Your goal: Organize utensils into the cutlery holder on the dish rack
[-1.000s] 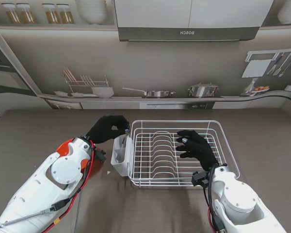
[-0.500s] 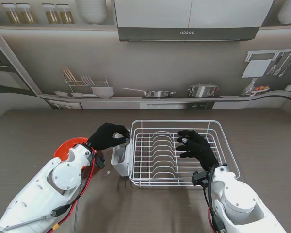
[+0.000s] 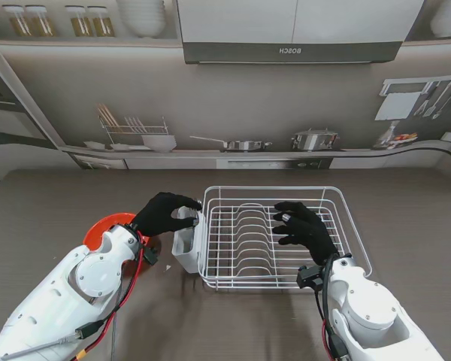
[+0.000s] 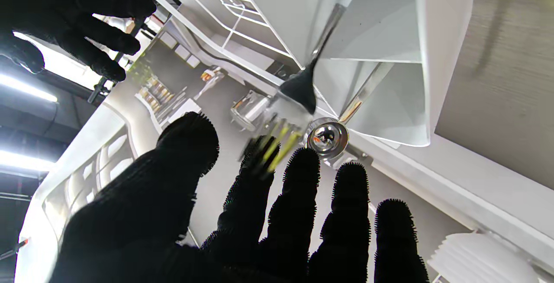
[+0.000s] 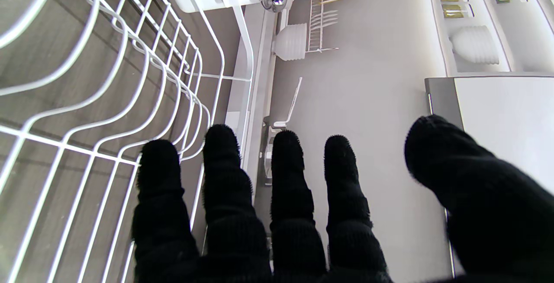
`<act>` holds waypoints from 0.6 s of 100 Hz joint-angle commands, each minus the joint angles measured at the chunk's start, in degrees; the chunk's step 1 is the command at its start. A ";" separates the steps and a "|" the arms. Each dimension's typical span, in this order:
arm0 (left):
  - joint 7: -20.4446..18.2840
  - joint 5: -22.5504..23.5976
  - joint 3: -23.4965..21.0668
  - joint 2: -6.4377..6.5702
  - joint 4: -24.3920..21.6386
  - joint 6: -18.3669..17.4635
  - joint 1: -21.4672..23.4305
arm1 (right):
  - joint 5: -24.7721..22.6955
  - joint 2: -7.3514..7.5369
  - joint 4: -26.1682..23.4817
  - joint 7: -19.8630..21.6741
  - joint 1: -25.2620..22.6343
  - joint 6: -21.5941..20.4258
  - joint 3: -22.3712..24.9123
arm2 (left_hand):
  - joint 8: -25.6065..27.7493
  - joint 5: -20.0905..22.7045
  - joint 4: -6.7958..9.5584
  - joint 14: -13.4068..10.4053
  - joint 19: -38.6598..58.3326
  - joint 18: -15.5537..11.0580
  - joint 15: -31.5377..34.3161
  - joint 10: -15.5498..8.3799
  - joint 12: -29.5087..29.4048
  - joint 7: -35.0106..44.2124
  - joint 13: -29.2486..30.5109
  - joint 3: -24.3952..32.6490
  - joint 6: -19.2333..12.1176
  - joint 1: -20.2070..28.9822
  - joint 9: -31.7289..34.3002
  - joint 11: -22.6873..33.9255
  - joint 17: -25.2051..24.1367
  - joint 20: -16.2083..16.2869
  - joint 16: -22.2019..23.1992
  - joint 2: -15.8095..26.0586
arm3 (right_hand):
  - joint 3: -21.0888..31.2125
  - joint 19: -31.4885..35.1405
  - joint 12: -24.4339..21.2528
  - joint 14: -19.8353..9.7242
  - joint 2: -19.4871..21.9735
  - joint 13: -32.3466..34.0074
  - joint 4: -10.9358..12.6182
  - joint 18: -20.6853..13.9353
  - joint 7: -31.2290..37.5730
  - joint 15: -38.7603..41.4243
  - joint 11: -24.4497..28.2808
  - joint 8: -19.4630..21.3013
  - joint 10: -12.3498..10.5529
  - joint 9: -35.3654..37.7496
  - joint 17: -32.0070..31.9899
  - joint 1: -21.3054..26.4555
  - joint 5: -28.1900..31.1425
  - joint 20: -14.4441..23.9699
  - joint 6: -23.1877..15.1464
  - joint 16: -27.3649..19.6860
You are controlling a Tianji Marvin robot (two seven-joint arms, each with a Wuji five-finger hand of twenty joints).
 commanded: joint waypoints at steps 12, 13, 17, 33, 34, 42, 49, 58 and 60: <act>-0.61 0.04 -0.93 0.02 -1.12 -0.36 0.92 | 0.15 -0.23 -0.11 0.83 -0.28 0.00 -0.17 | -2.94 -4.17 0.47 -0.15 -4.62 -1.08 -3.46 0.51 -3.69 -3.19 -3.49 -2.88 0.97 -5.20 -5.51 -2.79 -1.71 -0.38 -1.64 2.43 | -0.29 0.10 -0.42 0.55 1.23 1.46 0.68 1.49 -0.39 0.39 -0.33 -1.04 0.03 1.08 0.18 -1.23 0.86 -0.19 -0.06 0.72; -0.58 0.07 -1.00 0.02 -1.20 -0.37 0.98 | 0.15 -0.23 -0.11 0.83 -0.28 0.00 -0.17 | -3.33 -4.37 0.53 -0.17 -5.51 -1.03 -3.76 0.52 -4.18 -3.38 -3.49 -3.43 0.89 -5.21 -5.74 -2.87 -1.44 -0.28 -1.75 2.60 | -0.30 0.10 -0.42 0.57 1.23 1.47 0.67 1.49 -0.41 0.39 -0.33 -1.04 0.08 1.10 0.18 -1.24 0.81 -0.19 -0.07 0.72; -0.38 0.25 -1.29 0.01 -1.54 -0.38 1.23 | 0.16 -0.22 -0.11 0.85 -0.28 -0.01 -0.19 | -3.80 -4.83 0.57 -0.07 -6.54 -0.94 -4.21 0.42 -4.74 -3.63 -3.81 -4.27 0.75 -5.54 -6.24 -3.01 -1.33 -0.06 -1.90 3.05 | -0.29 0.10 -0.41 0.59 1.19 1.50 0.68 1.49 -0.42 0.40 -0.31 -1.04 0.04 1.12 0.18 -1.21 0.80 -0.19 -0.11 0.73; -0.30 -0.48 -2.38 -0.06 -3.00 -0.42 2.14 | 0.18 -0.22 -0.12 0.86 -0.29 0.00 -0.21 | -4.82 -5.57 1.05 -0.12 -11.47 -0.86 -6.21 0.21 -6.52 -3.56 -4.26 -9.81 0.22 -4.52 -7.52 -3.53 -0.11 1.56 -2.94 6.08 | -0.27 0.08 -0.42 0.62 1.19 1.53 0.68 1.56 -0.41 0.40 -0.35 -1.04 0.04 0.99 0.14 -1.21 0.87 -0.19 -0.03 0.73; -0.26 -0.53 -2.43 -0.07 -3.07 -0.43 2.20 | 0.17 -0.22 -0.12 0.86 -0.28 0.00 -0.21 | -4.86 -5.59 1.10 -0.08 -11.87 -0.83 -6.39 0.13 -6.64 -3.56 -4.27 -10.31 0.15 -4.28 -7.58 -3.58 -0.04 1.67 -3.06 6.25 | -0.28 0.08 -0.42 0.63 1.18 1.56 0.67 1.55 -0.40 0.42 -0.36 -1.04 0.05 0.98 0.15 -1.22 0.88 -0.19 -0.03 0.73; 0.29 -0.95 -2.82 -0.23 -3.69 -0.54 2.63 | 0.15 -0.24 -0.12 0.79 -0.27 -0.05 -0.23 | -5.02 -5.84 1.38 -0.19 -13.91 -0.85 -7.42 -0.07 -7.33 -3.64 -4.62 -12.35 -0.08 -3.45 -8.24 -3.97 0.39 1.79 -3.85 7.23 | -0.27 0.09 -0.43 0.59 1.11 1.44 0.67 1.50 -0.41 0.36 -0.37 -1.04 0.05 0.90 0.17 -1.18 0.87 -0.19 -0.10 0.72; 0.49 -1.27 -3.21 -0.30 -4.36 -0.46 3.11 | 0.14 -0.24 -0.12 0.75 -0.27 -0.12 -0.25 | -5.28 -6.34 1.92 -0.18 -17.00 -0.99 -8.31 -0.13 -8.33 -3.89 -4.91 -15.90 0.02 -2.09 -8.95 -4.20 1.13 2.07 -5.06 8.57 | -0.27 0.10 -0.44 0.54 1.05 1.38 0.66 1.46 -0.41 0.33 -0.41 -1.04 0.01 0.72 0.18 -1.18 0.91 -0.19 -0.06 0.70; 0.47 -2.31 -3.65 -0.41 -5.24 -0.26 3.79 | 0.05 -0.21 -0.04 0.82 -0.23 -0.30 -0.26 | -5.59 -7.14 2.30 -0.21 -19.82 -1.41 -9.38 -0.22 -9.10 -4.33 -4.97 -18.35 0.32 -0.86 -9.87 -4.74 1.79 1.78 -6.10 9.34 | -0.27 0.08 -0.46 0.45 0.70 1.25 0.63 1.43 -0.43 0.27 -0.47 -1.05 -0.08 0.34 0.16 -1.11 0.90 -0.19 -0.17 0.67; 0.54 -2.59 -3.70 -0.46 -5.39 -0.21 3.93 | 0.03 -0.21 -0.03 0.82 -0.23 -0.34 -0.26 | -5.63 -7.28 2.32 -0.21 -20.03 -1.50 -9.48 -0.19 -9.18 -4.40 -5.03 -18.41 0.38 -0.81 -10.07 -4.84 1.91 1.71 -6.17 9.38 | -0.26 0.08 -0.47 0.48 0.63 1.13 0.62 1.42 -0.46 0.21 -0.50 -1.06 -0.14 0.21 0.15 -1.09 0.81 -0.19 -0.18 0.65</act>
